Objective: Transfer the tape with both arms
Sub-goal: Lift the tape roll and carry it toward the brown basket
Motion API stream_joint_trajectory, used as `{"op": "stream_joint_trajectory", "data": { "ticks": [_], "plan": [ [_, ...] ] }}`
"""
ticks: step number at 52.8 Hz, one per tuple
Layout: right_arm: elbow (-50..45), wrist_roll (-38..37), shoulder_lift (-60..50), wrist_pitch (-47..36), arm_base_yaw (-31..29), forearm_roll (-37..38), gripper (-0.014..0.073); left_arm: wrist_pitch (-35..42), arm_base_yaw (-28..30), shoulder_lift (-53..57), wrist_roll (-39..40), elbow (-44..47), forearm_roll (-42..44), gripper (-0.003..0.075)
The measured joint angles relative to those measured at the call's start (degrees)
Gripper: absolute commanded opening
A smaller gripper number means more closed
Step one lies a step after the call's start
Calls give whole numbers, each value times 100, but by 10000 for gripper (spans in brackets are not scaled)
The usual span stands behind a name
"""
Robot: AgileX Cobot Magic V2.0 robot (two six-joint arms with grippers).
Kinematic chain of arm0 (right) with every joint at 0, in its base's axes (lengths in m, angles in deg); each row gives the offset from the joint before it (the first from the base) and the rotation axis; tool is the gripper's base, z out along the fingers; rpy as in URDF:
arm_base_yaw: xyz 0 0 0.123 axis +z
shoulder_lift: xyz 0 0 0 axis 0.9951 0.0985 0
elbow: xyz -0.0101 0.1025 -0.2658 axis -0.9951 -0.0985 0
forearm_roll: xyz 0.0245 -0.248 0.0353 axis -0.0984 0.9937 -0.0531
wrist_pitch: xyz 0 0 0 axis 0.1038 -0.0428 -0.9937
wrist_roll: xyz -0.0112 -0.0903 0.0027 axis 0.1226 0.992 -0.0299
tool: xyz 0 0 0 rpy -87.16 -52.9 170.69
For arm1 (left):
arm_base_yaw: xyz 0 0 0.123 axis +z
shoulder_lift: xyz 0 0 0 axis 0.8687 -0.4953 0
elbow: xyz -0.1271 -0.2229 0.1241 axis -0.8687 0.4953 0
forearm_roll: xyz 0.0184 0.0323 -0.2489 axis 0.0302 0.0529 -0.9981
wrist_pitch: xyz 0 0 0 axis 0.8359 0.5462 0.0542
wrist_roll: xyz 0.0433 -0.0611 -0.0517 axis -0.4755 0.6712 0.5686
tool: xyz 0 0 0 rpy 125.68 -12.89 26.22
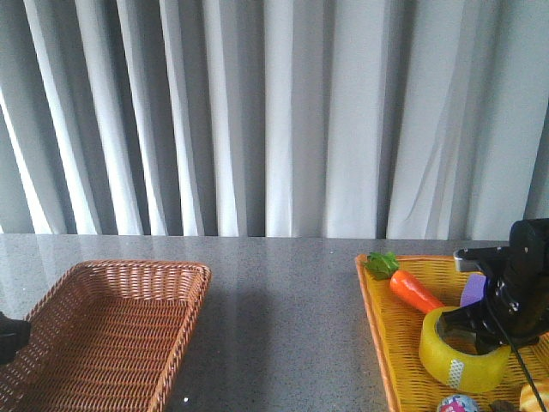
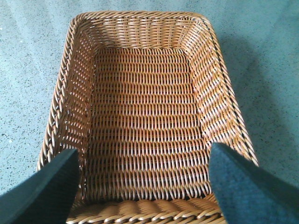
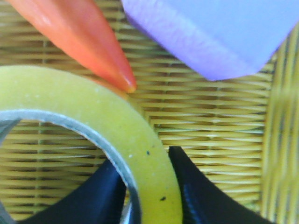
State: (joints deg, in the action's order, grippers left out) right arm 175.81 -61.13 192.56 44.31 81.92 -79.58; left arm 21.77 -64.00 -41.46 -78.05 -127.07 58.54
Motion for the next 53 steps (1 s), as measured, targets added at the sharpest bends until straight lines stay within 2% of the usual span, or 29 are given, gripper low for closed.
{"op": "stream_joint_trajectory", "data": {
  "ticks": [11,22,37,44,53],
  "plan": [
    [761,370,-232,467,174,-10,35,7,0,0,0,0,2,541],
    [1495,907,-699,480,1050,-473,44,34,0,0,0,0,2,541],
    [1590,1086,-459,394,2353,-609,47,-13,0,0,0,0,6,541],
    [1590,1086,-82,393,2598,-609,47,-45,0,0,0,0,6,541],
    [1590,986,449,393,2620,-563,48,-113,0,0,0,0,6,541]
  ]
}}
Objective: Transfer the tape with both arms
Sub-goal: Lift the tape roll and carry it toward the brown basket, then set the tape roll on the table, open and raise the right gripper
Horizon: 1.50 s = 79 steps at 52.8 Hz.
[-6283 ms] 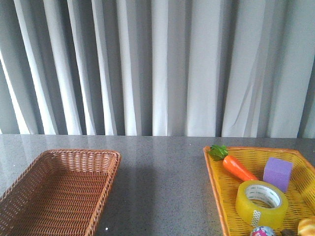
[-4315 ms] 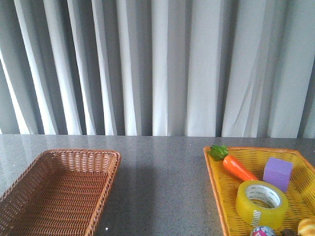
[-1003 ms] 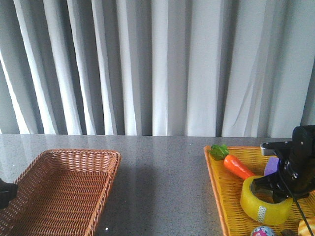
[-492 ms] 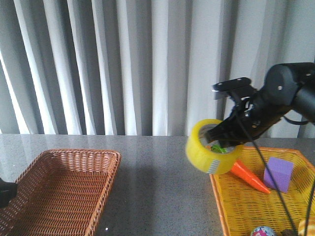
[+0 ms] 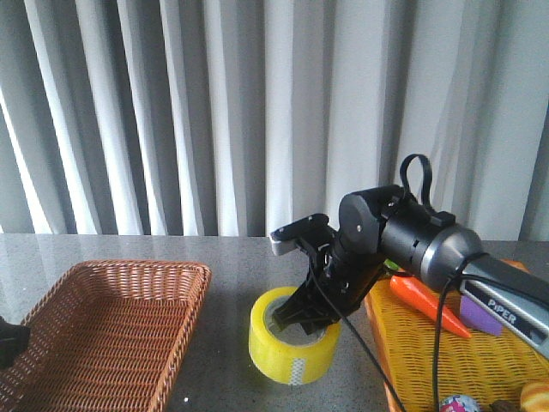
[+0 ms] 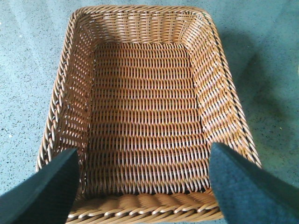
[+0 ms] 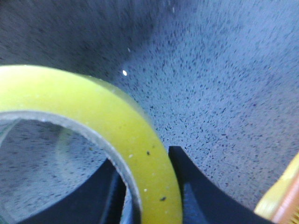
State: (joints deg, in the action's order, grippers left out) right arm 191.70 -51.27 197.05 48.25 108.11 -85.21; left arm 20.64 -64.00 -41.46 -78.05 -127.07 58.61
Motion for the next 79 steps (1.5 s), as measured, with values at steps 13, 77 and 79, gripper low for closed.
{"op": "stream_joint_trajectory", "data": {
  "ticks": [13,77,79],
  "plan": [
    [0,18,490,5,0,24,101,-36,0,0,0,0,0,541],
    [916,-1034,-2373,178,-1035,1066,325,-42,0,0,0,0,128,541],
    [721,-1039,-2562,170,-1213,1061,290,-42,0,0,0,0,155,541]
  ]
}}
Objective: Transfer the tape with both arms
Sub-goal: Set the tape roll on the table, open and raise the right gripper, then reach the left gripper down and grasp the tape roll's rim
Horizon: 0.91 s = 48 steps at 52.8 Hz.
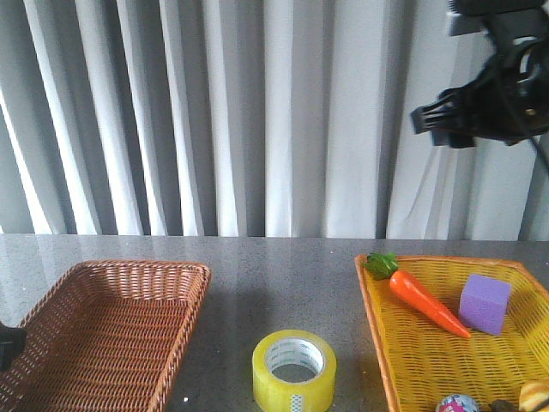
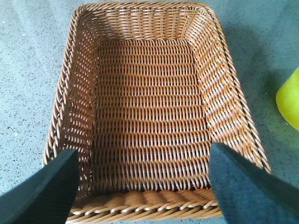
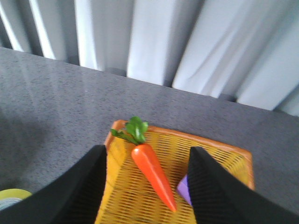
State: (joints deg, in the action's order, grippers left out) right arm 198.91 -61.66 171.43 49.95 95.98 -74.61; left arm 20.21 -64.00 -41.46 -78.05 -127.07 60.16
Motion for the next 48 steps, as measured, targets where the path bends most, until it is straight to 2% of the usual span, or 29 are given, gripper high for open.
{"op": "stream_joint_trajectory", "data": {
  "ticks": [14,24,35,42,48],
  "plan": [
    [-2156,-2,-1222,-626,-839,-25,-14,157,0,0,0,0,31,541],
    [-3092,-7,-1905,-958,-1127,-19,-8,191,0,0,0,0,-26,541],
    [-3232,-18,-2426,-1092,-1128,-46,-8,320,-278,-4,-57,-79,-417,541],
    [-3232,-18,-2527,-1103,-1128,-45,-8,217,-669,-153,-436,-620,-480,541],
    [-3243,-18,-2527,-1103,-1128,-50,-8,-210,-924,-588,-626,-1546,-480,541]
  ]
}}
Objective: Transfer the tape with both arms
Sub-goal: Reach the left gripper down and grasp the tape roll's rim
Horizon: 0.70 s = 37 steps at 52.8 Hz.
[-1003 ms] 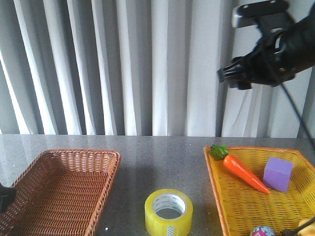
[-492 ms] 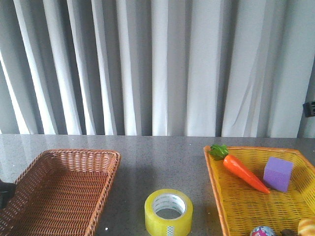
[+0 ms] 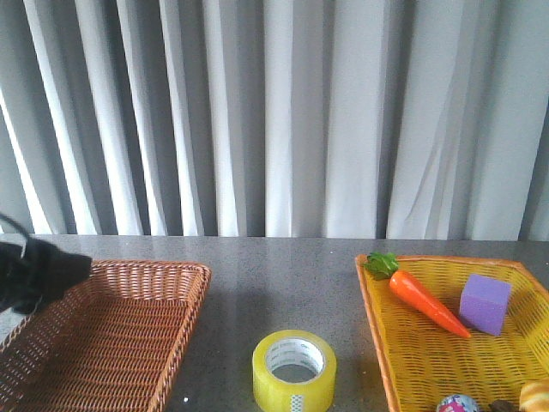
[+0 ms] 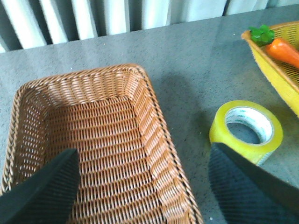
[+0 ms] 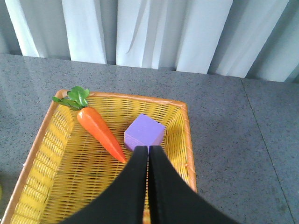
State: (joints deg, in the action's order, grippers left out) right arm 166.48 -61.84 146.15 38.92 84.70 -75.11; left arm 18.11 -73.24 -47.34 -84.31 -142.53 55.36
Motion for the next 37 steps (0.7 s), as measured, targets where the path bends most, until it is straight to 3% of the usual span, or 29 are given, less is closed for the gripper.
{"op": "stream_joint_trajectory", "data": {
  "ticks": [17,37],
  "plan": [
    [0,0,0,0,0,0,-8,-1300,-850,-2166,-44,-2639,5,541],
    [0,0,0,0,0,0,-8,-1712,-1854,-4490,590,-4099,634,541]
  ]
}}
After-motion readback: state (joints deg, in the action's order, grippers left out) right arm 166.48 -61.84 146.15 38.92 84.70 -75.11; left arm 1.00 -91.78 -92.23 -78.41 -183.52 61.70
